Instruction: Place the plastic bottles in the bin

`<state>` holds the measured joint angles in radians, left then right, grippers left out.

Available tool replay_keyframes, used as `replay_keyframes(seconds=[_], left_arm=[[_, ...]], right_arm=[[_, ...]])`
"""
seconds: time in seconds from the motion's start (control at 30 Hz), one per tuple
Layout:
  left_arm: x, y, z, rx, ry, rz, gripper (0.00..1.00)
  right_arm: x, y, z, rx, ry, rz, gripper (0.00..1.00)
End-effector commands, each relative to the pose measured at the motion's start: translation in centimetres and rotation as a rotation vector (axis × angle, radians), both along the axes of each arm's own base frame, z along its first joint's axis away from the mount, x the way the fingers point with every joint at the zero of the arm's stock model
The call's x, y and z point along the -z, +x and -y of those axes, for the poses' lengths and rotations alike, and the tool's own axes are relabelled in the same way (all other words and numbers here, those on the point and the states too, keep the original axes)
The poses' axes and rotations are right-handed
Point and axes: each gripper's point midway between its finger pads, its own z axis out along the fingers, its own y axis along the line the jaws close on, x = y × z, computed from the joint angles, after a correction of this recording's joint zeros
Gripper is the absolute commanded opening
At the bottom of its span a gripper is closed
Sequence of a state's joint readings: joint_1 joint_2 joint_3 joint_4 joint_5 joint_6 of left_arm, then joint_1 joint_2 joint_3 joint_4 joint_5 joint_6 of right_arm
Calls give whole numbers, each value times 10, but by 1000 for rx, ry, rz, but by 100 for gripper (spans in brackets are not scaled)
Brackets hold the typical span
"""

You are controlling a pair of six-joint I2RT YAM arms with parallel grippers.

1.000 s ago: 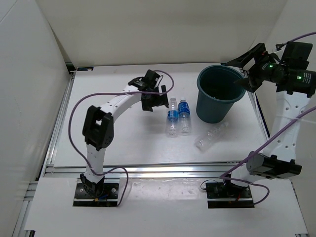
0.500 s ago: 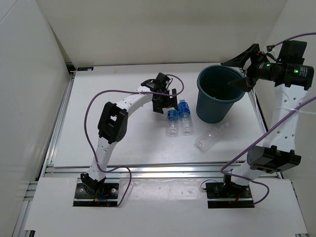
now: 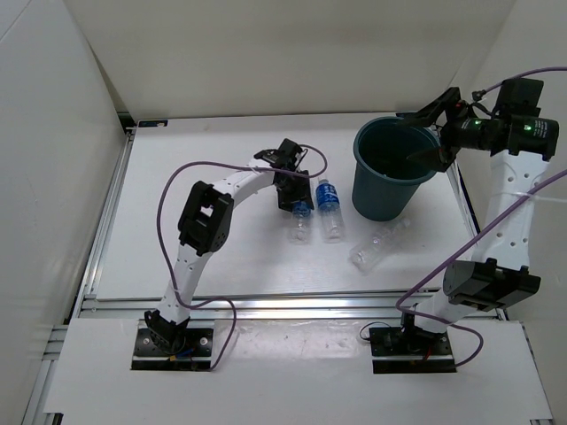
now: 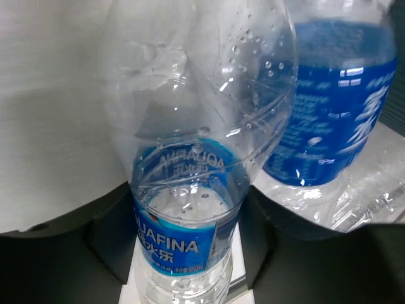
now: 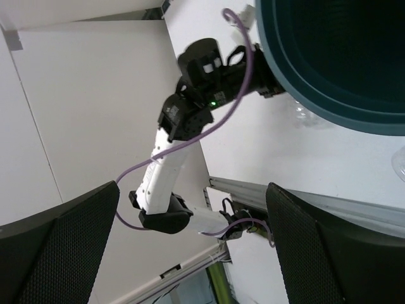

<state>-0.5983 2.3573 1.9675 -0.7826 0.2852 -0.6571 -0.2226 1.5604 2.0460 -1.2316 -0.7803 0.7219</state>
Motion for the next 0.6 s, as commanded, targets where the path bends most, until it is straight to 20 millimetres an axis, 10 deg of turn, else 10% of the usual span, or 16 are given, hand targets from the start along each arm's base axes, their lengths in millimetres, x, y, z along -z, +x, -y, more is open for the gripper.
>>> replay_keyframes(seconds=[0.0,0.37,0.57], left_arm=[[-64,22,-16,-50,-7,143,59],[-391,109,20,-167,-440,1040,54],[-433,102,83,-148,-771,1166,57]], right_arm=[[1,-6,-1,-8,20,-2,100],[11,-7,13,77,-7,-6,100],[17,-18,20,122,3,-6,100]])
